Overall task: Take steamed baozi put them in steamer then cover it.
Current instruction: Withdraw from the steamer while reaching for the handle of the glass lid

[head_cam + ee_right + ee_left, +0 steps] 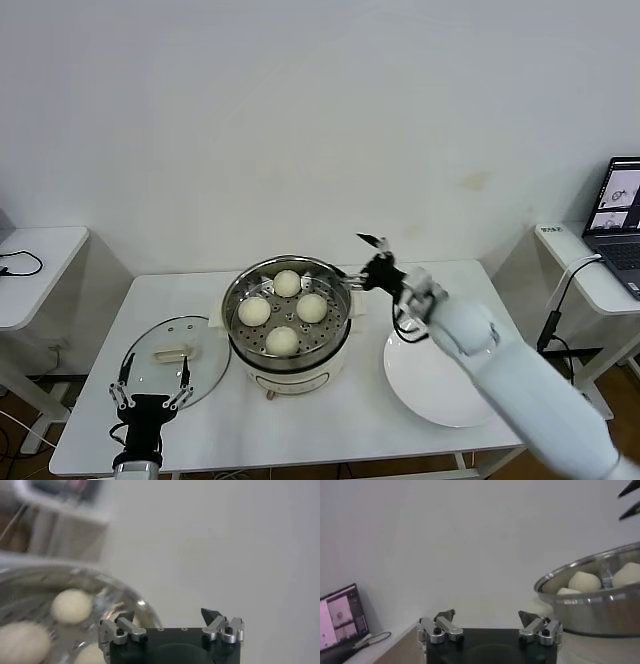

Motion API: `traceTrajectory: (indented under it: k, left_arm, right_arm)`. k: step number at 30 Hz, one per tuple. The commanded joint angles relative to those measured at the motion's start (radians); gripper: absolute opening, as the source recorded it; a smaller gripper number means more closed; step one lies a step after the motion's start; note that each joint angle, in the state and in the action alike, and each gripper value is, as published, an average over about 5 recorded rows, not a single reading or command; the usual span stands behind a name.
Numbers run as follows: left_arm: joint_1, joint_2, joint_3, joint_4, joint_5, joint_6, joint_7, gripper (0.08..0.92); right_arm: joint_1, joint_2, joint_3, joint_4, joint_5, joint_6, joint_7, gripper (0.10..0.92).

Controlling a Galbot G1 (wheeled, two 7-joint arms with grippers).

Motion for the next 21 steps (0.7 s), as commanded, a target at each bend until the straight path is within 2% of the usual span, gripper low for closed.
traceTrajectory:
  k: [1, 11, 16, 21]
  left_arm:
    - [-0.017, 0.021, -0.027, 0.088, 0.219, -0.015, -0.006, 0.823]
    - [-0.039, 0.174, -0.161, 0.213, 0.759, -0.042, 0.069, 0.823]
    - [-0.066, 0.236, -0.150, 0.298, 0.931, -0.065, 0.059, 0.823]
    - [-0.154, 0.273, -0.099, 0.412, 0.994, -0.067, 0.050, 0.823]
  right_arm:
    - [-0.655, 0.208, 0.718, 0.092, -0.001, 0.247, -0.051, 0.823]
    - [-0.831, 0.341, 0.844, 0.194, -0.005, 0.190, -0.093, 0.823]
    - [-0.878, 0.373, 0.855, 0.231, -0.019, 0.192, -0.095, 0.823]
    - [-0.897, 0.391, 0.877, 0.253, -0.021, 0.187, -0.090, 0.823]
